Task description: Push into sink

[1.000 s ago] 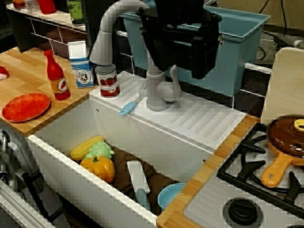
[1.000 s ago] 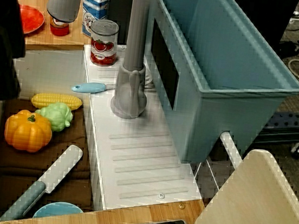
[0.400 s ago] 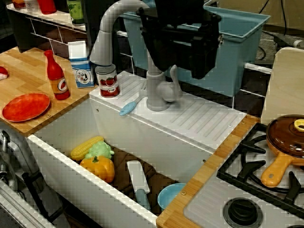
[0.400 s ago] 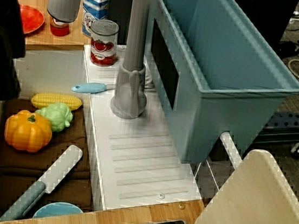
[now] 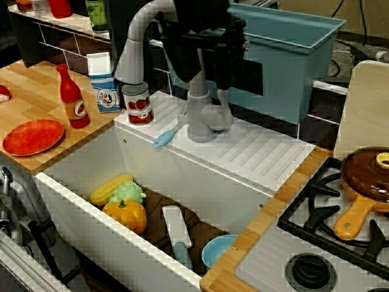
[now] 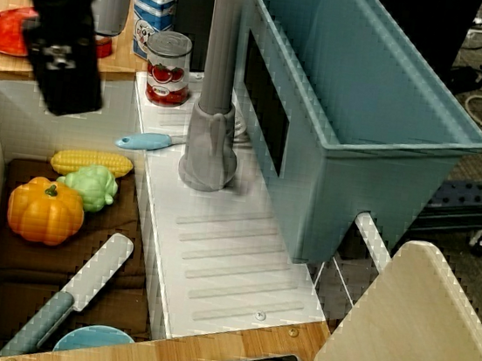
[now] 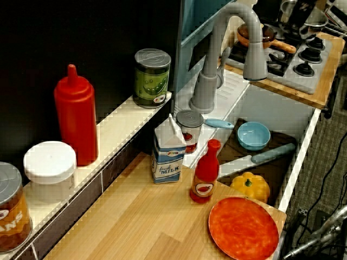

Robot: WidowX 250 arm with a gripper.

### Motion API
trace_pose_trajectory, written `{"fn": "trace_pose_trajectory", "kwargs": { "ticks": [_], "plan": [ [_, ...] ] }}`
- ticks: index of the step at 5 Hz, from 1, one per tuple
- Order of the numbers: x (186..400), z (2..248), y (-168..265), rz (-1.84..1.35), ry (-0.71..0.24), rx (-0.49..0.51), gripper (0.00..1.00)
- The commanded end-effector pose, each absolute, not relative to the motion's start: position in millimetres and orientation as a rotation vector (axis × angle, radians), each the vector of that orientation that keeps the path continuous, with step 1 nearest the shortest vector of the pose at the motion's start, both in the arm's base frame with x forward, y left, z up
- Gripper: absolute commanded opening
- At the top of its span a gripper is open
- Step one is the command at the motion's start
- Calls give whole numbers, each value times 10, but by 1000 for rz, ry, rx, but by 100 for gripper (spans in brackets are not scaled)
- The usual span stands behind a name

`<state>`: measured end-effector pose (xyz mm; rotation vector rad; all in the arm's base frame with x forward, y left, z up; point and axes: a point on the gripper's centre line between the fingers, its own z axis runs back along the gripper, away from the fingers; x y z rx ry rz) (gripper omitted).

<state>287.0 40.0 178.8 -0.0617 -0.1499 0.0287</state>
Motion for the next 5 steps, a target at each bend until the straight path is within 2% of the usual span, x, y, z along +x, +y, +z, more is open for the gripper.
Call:
{"fn": "trace_pose_trajectory", "kwargs": {
  "ticks": [1,2,5],
  "plan": [
    [2751,1390,540,-6,-117,-73,100],
    [2667,1262,336,-16,-110,-60,100],
    [2854,1118,229,-19,-87,-49,100]
  ]
}}
